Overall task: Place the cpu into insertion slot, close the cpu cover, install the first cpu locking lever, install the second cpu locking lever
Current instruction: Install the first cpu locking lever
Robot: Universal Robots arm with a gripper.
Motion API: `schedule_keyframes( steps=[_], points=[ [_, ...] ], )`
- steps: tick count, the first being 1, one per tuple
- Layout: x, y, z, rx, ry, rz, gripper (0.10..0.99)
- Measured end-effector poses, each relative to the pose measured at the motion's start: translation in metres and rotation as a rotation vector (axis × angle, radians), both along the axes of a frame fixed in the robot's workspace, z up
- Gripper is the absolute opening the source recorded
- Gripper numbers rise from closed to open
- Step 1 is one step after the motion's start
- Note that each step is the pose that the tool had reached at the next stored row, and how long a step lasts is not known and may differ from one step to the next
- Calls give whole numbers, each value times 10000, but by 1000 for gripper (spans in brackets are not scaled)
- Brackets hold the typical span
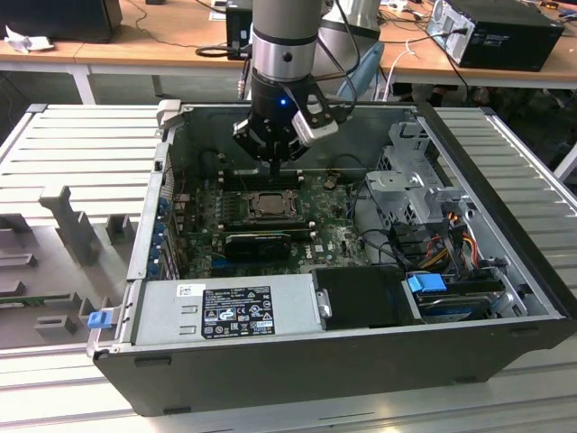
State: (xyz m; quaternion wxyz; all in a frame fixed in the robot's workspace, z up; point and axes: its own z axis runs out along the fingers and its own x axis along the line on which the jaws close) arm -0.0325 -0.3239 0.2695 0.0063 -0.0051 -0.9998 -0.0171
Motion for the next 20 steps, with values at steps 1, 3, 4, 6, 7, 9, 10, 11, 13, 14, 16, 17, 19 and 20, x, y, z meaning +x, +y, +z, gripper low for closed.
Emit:
schedule_keyframes(
  steps=[1, 3, 4, 6, 7, 9, 10, 11, 13, 14, 16, 17, 19, 20],
  points=[
    [-8, 0, 0, 0, 0, 1, 106],
    [-9, 1, -2, -1, 1, 221, 106],
    [-9, 1, -4, -1, 0, 416, 106],
    [-10, 2, -8, 0, 0, 813, 106],
    [-10, 2, -12, 0, -1, 1025, 106],
    [-33, 1, -18, 15, 0, 1141, 106],
    [-64, 1, -20, 25, 0, 1146, 106],
    [-118, 2, -23, 50, -4, 1144, 106],
    [-232, 2, -24, 135, -13, 1144, 106],
    [-274, 2, -25, 172, -17, 1142, 106],
    [-359, 3, -28, 221, -25, 1143, 106],
    [-410, 3, -28, 252, -28, 1143, 106],
    [-505, 4, -30, 325, -33, 1142, 106],
    [-547, 6, -30, 385, -36, 1144, 106]
  ],
)
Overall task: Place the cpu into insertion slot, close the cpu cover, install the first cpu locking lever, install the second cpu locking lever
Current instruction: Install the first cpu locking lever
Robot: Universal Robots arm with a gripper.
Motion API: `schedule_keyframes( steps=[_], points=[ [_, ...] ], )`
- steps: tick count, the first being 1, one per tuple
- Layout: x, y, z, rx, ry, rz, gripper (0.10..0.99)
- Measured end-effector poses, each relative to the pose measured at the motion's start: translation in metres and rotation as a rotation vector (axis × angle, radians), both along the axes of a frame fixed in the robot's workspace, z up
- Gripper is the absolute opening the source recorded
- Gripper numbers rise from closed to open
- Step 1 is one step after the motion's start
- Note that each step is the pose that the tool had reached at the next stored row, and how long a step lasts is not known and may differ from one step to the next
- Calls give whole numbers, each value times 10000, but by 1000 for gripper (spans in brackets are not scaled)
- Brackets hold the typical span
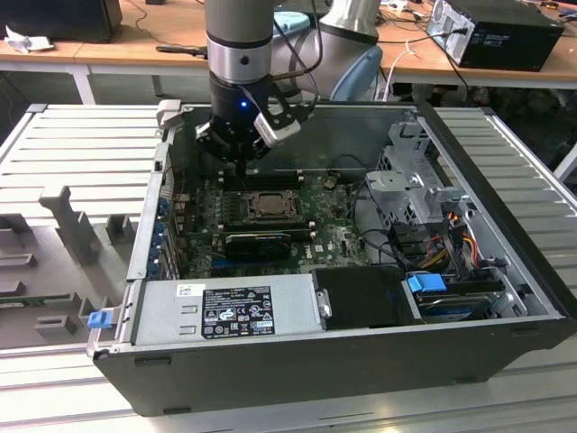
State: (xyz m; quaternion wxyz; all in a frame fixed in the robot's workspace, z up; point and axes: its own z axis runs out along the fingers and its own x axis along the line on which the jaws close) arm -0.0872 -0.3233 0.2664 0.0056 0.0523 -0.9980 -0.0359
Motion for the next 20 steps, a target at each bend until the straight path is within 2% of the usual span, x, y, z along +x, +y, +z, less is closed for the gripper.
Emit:
schedule_keyframes(
  steps=[1, 3, 7, 9, 14, 20],
  points=[
    [-59, 1, -1, 84, 1, -1, 106],
    [-110, 15, -11, 177, -2, -2, 106],
    [-187, 77, -37, 388, -1, -4, 106],
    [-188, 106, -58, 464, -2, -32, 106],
    [-188, 196, -79, 490, -2, -72, 106],
    [-159, 206, -86, 490, 0, -72, 106]
  ],
)
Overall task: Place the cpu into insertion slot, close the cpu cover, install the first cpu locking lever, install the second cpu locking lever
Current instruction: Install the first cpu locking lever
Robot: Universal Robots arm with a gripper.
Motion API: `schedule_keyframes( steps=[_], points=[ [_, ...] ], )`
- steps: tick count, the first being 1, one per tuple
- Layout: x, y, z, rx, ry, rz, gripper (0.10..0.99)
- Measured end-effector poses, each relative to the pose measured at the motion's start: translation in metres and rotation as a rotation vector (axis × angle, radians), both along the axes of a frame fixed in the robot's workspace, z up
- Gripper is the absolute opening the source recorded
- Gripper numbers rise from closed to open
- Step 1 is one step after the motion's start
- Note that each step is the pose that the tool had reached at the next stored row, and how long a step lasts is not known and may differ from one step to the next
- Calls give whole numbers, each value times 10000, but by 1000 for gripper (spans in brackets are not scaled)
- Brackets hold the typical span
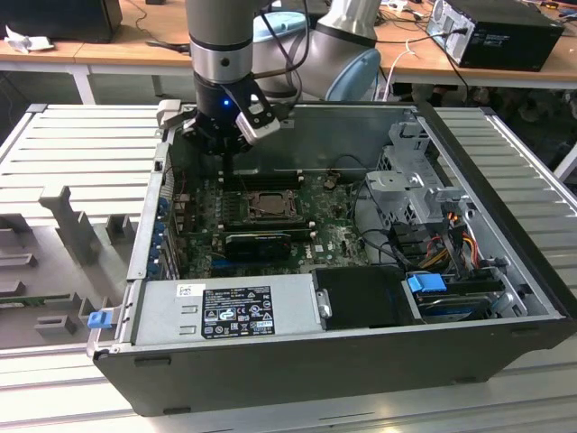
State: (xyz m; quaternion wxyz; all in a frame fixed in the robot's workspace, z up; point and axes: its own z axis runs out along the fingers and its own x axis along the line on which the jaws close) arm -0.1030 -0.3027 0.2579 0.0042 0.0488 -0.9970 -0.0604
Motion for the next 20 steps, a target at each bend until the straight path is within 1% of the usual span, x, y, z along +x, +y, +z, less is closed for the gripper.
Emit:
schedule_keyframes(
  steps=[11, 16, 20],
  points=[
    [97, 0, 0, 0, 0, 1, 106],
    [157, 0, 0, 0, 0, 1, 106],
    [183, 0, 0, 0, 0, 1, 106]
  ],
)
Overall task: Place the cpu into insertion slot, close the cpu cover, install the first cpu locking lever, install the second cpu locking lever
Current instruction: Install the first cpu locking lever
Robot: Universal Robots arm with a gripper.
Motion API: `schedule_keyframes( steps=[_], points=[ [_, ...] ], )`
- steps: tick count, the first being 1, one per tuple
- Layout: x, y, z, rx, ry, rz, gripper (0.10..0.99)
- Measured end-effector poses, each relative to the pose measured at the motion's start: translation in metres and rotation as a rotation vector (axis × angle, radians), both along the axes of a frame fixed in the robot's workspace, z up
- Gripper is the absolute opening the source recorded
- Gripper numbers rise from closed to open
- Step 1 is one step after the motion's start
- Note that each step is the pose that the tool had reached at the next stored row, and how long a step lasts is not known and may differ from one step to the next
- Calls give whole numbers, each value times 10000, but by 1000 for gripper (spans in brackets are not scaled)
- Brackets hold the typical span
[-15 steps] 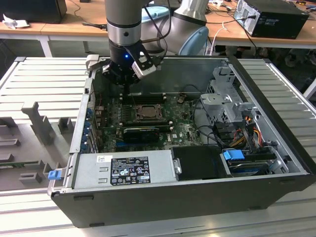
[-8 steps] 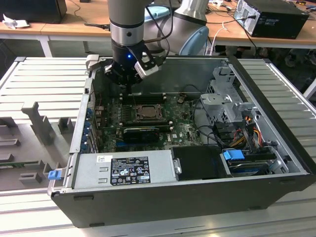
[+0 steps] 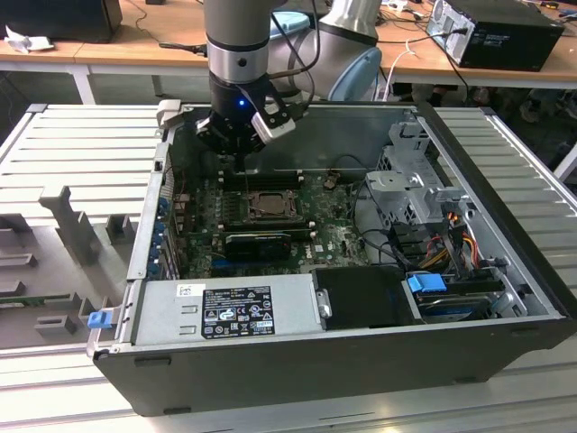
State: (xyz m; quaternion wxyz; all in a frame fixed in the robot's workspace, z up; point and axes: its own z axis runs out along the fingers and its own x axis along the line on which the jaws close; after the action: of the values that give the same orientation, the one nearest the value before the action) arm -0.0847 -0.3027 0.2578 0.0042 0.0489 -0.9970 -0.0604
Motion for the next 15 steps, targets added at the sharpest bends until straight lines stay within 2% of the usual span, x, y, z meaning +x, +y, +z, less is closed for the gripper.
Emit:
schedule_keyframes(
  steps=[15],
  points=[
    [106, 0, -1, 0, 0, 0, 106]
  ],
)
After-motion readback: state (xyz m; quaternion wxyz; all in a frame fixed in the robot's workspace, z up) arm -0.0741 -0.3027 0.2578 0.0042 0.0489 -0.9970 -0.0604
